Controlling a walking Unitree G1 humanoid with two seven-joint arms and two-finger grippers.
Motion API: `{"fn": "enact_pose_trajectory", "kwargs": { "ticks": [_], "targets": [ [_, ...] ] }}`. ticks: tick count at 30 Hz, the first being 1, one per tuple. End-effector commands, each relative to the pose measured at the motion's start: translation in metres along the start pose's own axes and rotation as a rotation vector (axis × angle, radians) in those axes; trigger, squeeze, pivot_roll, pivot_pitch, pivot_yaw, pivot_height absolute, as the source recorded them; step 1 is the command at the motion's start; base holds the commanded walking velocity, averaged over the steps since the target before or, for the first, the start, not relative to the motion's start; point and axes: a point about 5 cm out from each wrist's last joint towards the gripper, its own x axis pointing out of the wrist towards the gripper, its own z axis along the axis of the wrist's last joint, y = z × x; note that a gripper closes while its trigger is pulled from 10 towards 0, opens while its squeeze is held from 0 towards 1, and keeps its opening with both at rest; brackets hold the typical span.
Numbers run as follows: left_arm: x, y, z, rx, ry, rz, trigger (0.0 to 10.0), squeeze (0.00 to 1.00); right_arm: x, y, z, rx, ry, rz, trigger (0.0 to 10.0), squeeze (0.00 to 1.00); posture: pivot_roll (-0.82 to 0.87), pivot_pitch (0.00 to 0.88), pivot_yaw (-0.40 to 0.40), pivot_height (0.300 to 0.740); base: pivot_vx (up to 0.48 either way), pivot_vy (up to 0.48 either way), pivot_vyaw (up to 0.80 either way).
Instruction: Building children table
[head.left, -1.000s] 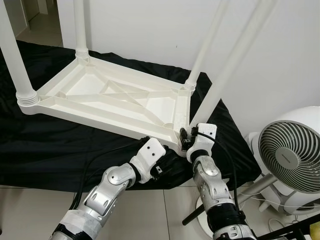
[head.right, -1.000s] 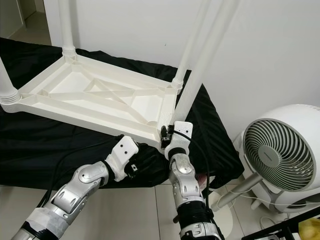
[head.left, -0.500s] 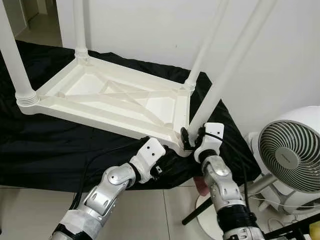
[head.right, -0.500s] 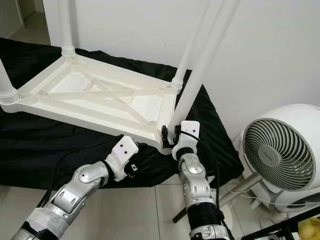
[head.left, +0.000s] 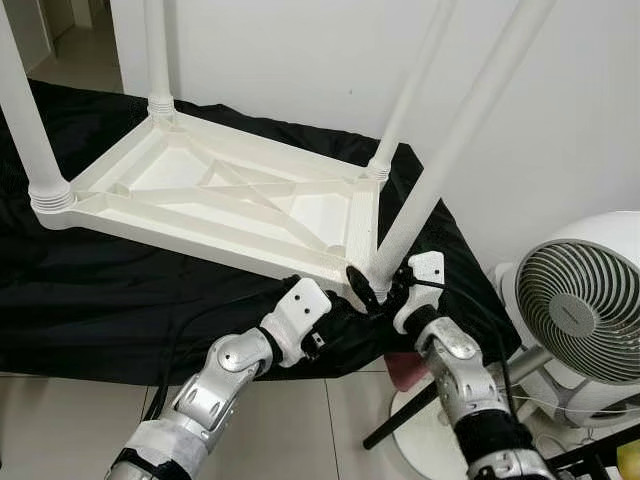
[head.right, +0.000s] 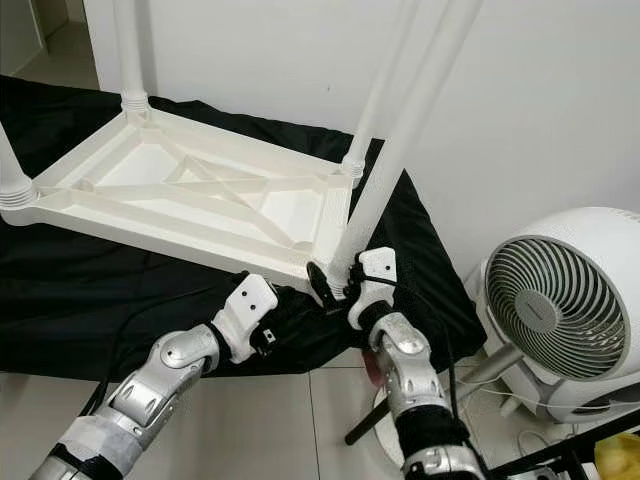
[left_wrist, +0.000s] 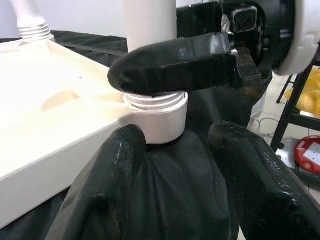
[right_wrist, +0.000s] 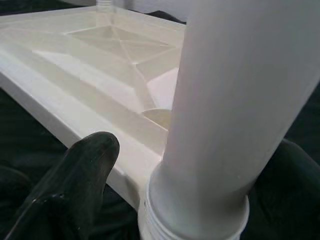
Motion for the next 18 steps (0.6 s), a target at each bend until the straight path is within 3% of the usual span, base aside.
{"fn": "enact_pose_trajectory", "kwargs": {
  "ticks": [1, 5, 6, 9, 10, 11, 13, 14, 18],
  "targets": [
    [0.004, -0.005, 0.004, 0.016, -0.008, -0.044, 10.0, 0.00, 0.000, -0.005, -0.002, -0.024, 0.016, 0.009, 10.0, 0.00, 0.10, 0.000, -0.183, 0.740, 0.000, 0.000, 0.00],
    [0.004, -0.004, 0.007, 0.024, -0.016, -0.053, 10.0, 0.00, 0.005, -0.013, 0.001, -0.046, 0.042, 0.030, 9.9, 0.00, 0.10, 0.000, -0.182, 0.740, 0.000, 0.000, 0.00],
    [0.004, -0.004, 0.007, 0.026, -0.016, -0.051, 10.0, 0.00, 0.006, -0.016, 0.000, -0.049, 0.057, 0.041, 7.8, 0.00, 0.10, 0.000, -0.181, 0.740, 0.000, 0.000, 0.00],
    [0.004, -0.003, 0.007, 0.027, -0.017, -0.050, 10.0, 0.00, 0.006, -0.017, -0.001, -0.049, 0.066, 0.049, 7.8, 0.00, 0.10, 0.000, -0.182, 0.740, 0.000, 0.000, 0.00],
    [0.004, -0.003, 0.007, 0.029, -0.019, -0.050, 10.0, 0.00, 0.006, -0.018, -0.003, -0.066, 0.084, 0.060, 5.0, 0.00, 0.11, 0.000, -0.183, 0.740, 0.000, 0.000, 0.00],
    [0.004, -0.003, 0.008, 0.031, -0.022, -0.050, 10.0, 0.00, 0.006, -0.018, -0.005, -0.069, 0.097, 0.083, 1.3, 0.00, 0.11, 0.000, -0.184, 0.740, 0.000, 0.000, 0.00],
    [0.004, -0.003, 0.008, 0.031, -0.022, -0.050, 10.0, 0.00, 0.006, -0.018, -0.005, -0.069, 0.097, 0.083, 1.3, 0.00, 0.11, 0.000, -0.184, 0.740, 0.000, 0.000, 0.00],
    [0.003, -0.004, 0.008, 0.033, -0.024, -0.050, 10.0, 0.00, 0.006, -0.019, -0.007, -0.074, 0.108, 0.102, 0.0, 0.00, 0.11, 0.000, -0.183, 0.740, 0.000, 0.000, 0.00],
    [0.003, -0.004, 0.008, 0.034, -0.026, -0.050, 10.0, 0.00, 0.005, -0.019, -0.013, -0.087, 0.135, 0.121, 0.0, 0.00, 0.11, 0.000, -0.184, 0.740, 0.000, 0.000, 0.00]
  ]
}}
